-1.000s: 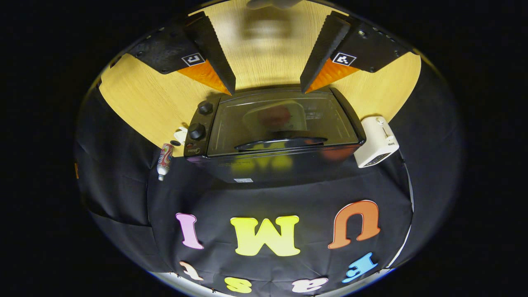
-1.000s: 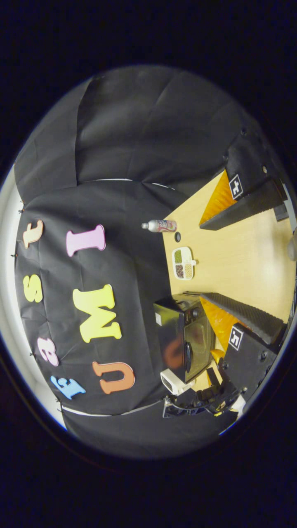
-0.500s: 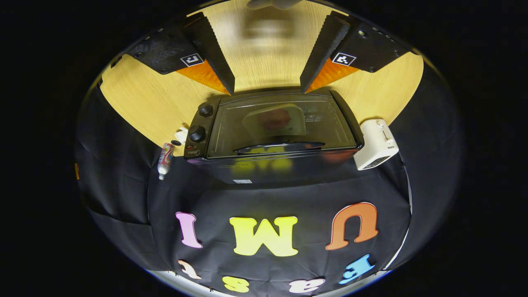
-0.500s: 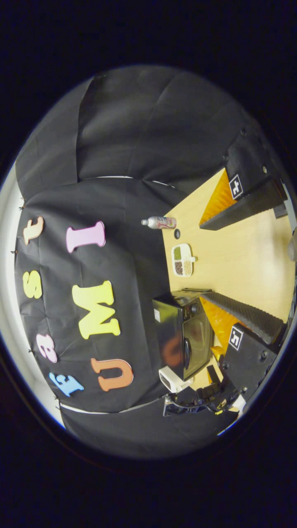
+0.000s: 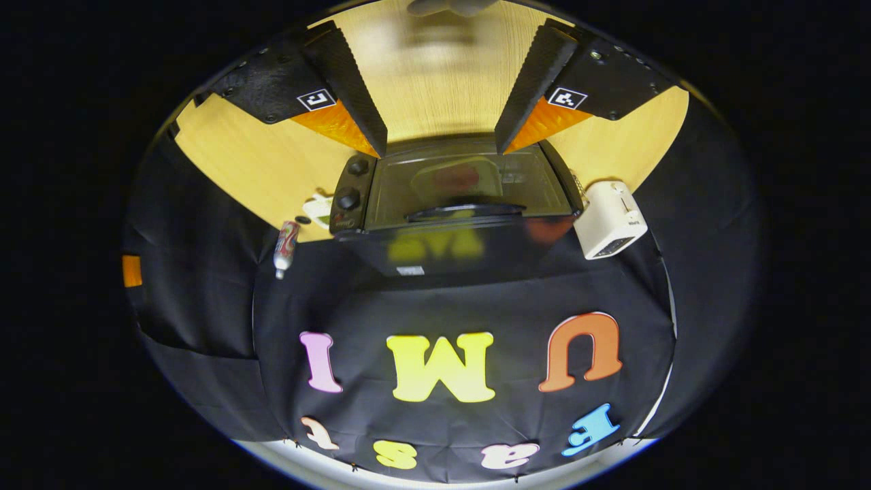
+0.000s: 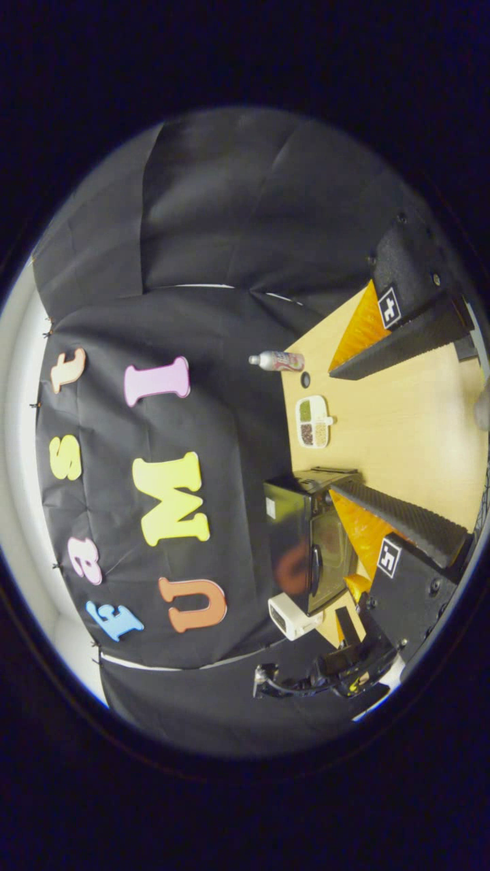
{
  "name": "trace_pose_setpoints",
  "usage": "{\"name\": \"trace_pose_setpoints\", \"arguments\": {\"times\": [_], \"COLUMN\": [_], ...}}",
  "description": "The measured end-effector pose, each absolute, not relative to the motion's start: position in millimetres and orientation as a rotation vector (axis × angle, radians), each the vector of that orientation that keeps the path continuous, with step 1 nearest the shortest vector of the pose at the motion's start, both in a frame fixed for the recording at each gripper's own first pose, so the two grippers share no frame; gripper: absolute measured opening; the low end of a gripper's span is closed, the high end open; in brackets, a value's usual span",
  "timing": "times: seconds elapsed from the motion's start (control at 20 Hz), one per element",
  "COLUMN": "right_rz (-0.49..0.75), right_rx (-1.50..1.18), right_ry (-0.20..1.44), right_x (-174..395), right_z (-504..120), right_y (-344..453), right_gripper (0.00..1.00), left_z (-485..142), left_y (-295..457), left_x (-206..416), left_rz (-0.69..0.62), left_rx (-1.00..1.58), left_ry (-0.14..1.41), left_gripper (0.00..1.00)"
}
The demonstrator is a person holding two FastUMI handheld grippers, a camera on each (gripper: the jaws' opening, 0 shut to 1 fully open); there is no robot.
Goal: Open the electric oven with the left hand, put the food in, and close the electric oven.
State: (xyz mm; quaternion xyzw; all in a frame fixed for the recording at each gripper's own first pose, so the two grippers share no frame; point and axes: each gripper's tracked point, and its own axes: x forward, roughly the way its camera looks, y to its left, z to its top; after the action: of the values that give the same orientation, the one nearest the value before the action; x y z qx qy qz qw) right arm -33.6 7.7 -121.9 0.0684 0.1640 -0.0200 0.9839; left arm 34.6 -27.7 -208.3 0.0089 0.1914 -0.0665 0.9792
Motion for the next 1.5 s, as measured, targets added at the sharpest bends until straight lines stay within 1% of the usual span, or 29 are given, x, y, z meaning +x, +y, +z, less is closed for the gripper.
{"name": "trace_pose_setpoints", "arguments": {"times": [0.1, 0.15, 0.35, 0.4, 0.45, 0.5, 0.55, 0.75, 0.9, 0.95, 1.05, 1.1, 1.25, 1.3, 1.35, 1.4, 1.45, 1.5], "right_rz": [-0.007, 0.006, 0.041, 0.043, 0.050, 0.052, 0.056, 0.067, 0.089, 0.095, 0.095, 0.094, 0.092, 0.088, 0.084, 0.079, 0.078, 0.076], "right_rx": [0.139, 0.135, 0.135, 0.128, 0.127, 0.124, 0.120, 0.055, 0.037, 0.037, 0.041, 0.044, 0.052, 0.049, 0.048, 0.051, 0.055, 0.060], "right_ry": [0.273, 0.250, 0.176, 0.160, 0.139, 0.118, 0.101, 0.045, 0.024, 0.020, 0.015, 0.016, 0.012, 0.012, 0.012, 0.014, 0.015, 0.018], "right_x": [-41, -45, -66, -72, -79, -84, -92, -116, -131, -135, -142, -143, -148, -148, -149, -150, -150, -151], "right_z": [-97, -88, -49, -42, -33, -26, -23, -15, -17, -19, -21, -21, -20, -20, -21, -22, -22, -23], "right_y": [4, -2, -33, -42, -50, -57, -64, -85, -88, -88, -90, -91, -94, -96, -98, -100, -101, -102], "right_gripper": [0.95, 0.96, 0.95, 0.98, 0.96, 0.98, 0.96, 0.95, 0.98, 0.95, 0.98, 0.96, 0.98, 0.95, 0.95, 0.98, 0.95, 0.98], "left_z": [-165, -140, -52, -33, -20, -8, 0, 16, 15, 17, 20, 19, 17, 17, 16, 15, 16, 16], "left_y": [-28, -29, -36, -39, -43, -46, -47, -59, -68, -70, -71, -74, -78, -81, -83, -85, -85, -88], "left_x": [20, 10, -40, -55, -69, -82, -96, -141, -163, -169, -172, -174, -175, -174, -174, -174, -173, -173], "left_rz": [-0.107, -0.092, -0.041, -0.028, -0.013, -0.001, 0.015, 0.053, 0.071, 0.071, 0.074, 0.069, 0.063, 0.058, 0.057, 0.053, 0.052, 0.045], "left_rx": [0.009, 0.009, 0.027, 0.034, 0.032, 0.024, 0.022, 0.026, 0.019, 0.018, 0.028, 0.026, 0.029, 0.029, 0.027, 0.028, 0.031, 0.034], "left_ry": [0.322, 0.292, 0.156, 0.131, 0.099, 0.080, 0.069, 0.032, 0.036, 0.032, 0.019, 0.021, 0.026, 0.027, 0.026, 0.030, 0.030, 0.030], "left_gripper": [0.97, 0.97, 0.96, 0.96, 0.96, 0.96, 0.96, 0.96, 0.96, 0.96, 0.96, 0.96, 0.96, 0.96, 0.96, 0.96, 0.96, 0.96]}}
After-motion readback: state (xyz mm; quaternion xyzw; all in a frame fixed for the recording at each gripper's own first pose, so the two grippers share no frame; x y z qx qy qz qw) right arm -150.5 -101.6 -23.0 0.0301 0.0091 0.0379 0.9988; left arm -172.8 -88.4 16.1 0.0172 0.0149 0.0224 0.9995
